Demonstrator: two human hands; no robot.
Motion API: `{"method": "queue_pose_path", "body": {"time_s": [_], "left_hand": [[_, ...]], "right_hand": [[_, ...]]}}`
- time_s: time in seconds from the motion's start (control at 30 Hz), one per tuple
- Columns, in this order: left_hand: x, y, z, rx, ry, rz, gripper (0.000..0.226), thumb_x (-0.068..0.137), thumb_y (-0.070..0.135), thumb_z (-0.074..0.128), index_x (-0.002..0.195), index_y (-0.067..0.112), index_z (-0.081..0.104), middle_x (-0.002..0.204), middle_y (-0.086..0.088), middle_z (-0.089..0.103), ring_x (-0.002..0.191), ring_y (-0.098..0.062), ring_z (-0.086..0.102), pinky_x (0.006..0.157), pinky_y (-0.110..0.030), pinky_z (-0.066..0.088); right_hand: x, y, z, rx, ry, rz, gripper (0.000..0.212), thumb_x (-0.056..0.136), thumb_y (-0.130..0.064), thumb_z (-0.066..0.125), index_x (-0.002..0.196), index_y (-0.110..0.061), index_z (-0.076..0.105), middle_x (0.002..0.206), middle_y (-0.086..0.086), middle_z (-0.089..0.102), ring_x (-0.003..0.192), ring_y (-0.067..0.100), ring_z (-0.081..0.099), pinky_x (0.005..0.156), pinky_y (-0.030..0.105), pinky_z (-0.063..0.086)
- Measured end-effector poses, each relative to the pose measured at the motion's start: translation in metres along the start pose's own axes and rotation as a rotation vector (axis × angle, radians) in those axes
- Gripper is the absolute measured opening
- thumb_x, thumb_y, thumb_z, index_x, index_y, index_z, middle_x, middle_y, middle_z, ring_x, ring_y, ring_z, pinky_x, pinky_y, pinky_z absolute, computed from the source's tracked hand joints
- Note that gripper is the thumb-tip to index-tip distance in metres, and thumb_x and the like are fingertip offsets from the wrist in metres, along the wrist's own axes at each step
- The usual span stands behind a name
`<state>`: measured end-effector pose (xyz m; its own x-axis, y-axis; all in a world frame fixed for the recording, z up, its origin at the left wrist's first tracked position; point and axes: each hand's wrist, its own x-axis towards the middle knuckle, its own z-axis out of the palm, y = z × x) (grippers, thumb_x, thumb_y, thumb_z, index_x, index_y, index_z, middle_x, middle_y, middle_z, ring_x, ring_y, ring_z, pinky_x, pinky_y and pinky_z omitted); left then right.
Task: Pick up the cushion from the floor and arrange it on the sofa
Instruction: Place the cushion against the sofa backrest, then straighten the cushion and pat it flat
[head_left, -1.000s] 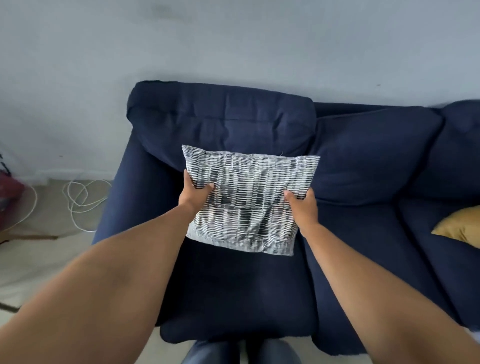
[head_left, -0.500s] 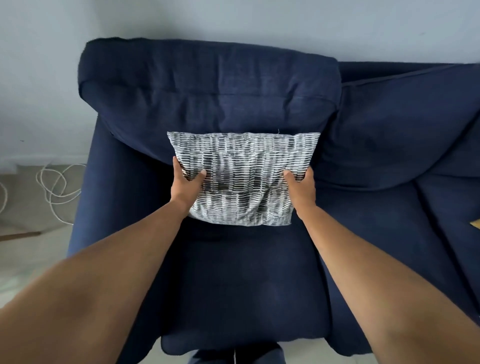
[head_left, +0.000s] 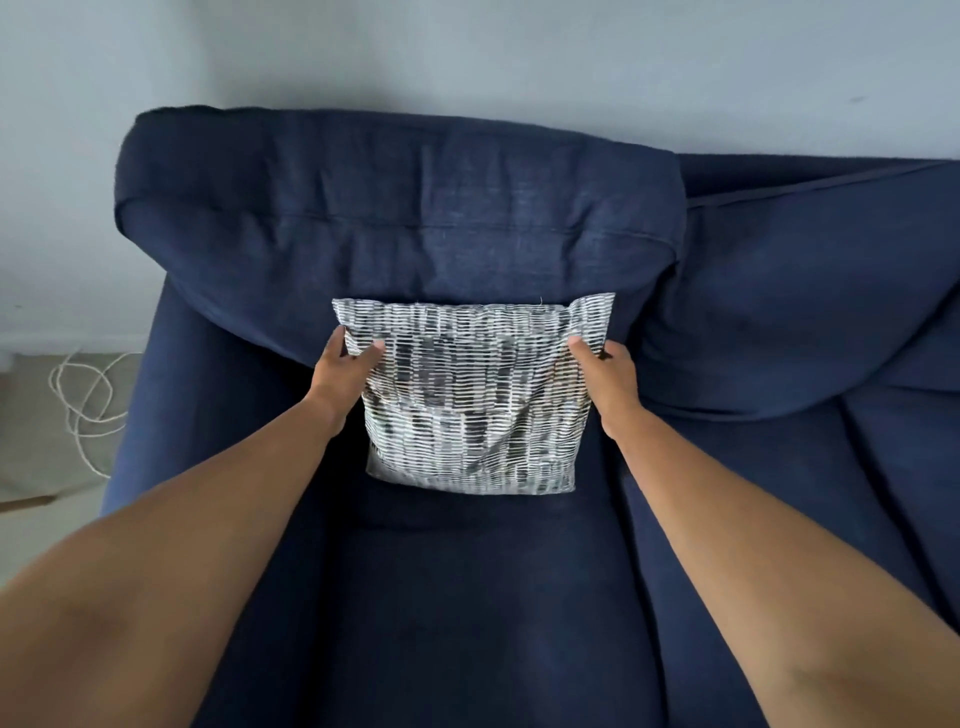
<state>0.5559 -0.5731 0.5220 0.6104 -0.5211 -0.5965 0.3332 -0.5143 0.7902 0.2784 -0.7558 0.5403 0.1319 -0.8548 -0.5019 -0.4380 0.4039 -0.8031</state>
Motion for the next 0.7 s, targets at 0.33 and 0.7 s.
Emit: {"method": "queue_pose_path", "body": {"time_s": [0.33, 0.7], "left_hand": [[0.006, 0.012, 0.012, -0.160, 0.199, 0.009, 0.012, 0.088, 0.026, 0.073, 0.091, 0.015, 0.071, 0.085, 0.001, 0.076, 0.089, -0.022, 0.074, 0.066, -0.027, 0.055], [-0.010, 0.024, 0.012, -0.124, 0.215, 0.100, 0.045, 0.078, 0.040, 0.081, 0.110, 0.012, 0.066, 0.096, 0.001, 0.075, 0.085, -0.013, 0.073, 0.074, -0.027, 0.057]], "right_hand": [[0.018, -0.007, -0.002, 0.058, 0.087, -0.011, 0.059, 0.092, -0.030, 0.070, 0.143, -0.006, 0.053, 0.142, 0.013, 0.060, 0.129, 0.030, 0.058, 0.110, 0.047, 0.046], [0.025, -0.014, -0.023, 0.055, 0.193, -0.051, 0.059, 0.092, -0.037, 0.069, 0.142, -0.009, 0.055, 0.138, 0.008, 0.063, 0.125, 0.027, 0.060, 0.109, 0.042, 0.046]]}}
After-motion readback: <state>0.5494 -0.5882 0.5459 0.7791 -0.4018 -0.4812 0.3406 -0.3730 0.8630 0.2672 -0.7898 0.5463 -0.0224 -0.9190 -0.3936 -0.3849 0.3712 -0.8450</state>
